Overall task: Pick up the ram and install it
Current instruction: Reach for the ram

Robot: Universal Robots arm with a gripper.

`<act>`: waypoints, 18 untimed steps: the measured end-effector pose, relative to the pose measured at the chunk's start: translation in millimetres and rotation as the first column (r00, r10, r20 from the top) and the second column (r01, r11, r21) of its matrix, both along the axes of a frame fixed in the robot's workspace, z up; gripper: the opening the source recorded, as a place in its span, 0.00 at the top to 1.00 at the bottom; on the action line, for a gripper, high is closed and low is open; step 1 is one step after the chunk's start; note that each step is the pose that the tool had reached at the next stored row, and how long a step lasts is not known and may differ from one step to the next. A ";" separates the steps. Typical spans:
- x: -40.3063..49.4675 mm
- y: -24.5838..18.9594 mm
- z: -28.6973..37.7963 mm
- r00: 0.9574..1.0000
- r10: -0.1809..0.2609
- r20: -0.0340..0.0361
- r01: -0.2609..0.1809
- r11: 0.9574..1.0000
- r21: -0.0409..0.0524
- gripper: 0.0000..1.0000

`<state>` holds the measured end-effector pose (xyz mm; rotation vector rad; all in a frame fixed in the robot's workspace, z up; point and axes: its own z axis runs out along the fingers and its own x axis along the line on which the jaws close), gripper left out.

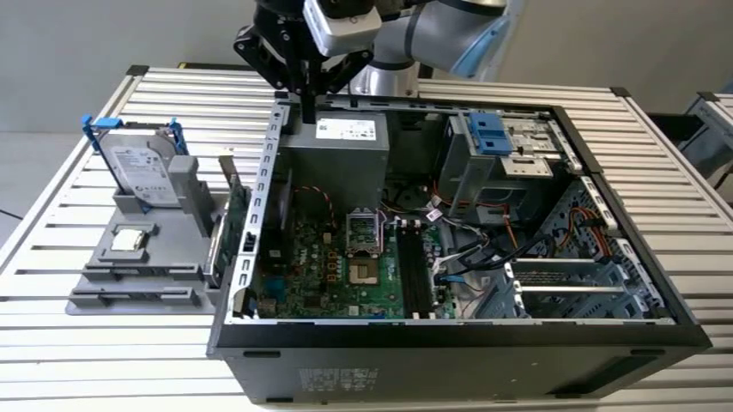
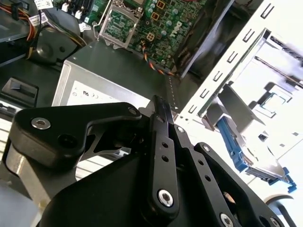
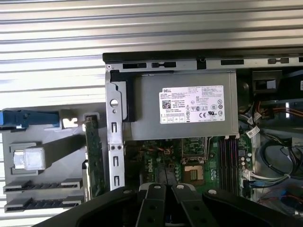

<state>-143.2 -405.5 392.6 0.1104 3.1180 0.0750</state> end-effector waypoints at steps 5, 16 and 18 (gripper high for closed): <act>-3.0 -1.8 0.0 1.000 0.000 0.000 0.000 1.000 0.000 1.00; -9.1 -5.4 0.0 1.000 0.000 0.000 0.000 1.000 0.000 1.00; -10.2 -6.0 0.0 1.000 0.000 0.000 0.000 1.000 0.000 1.00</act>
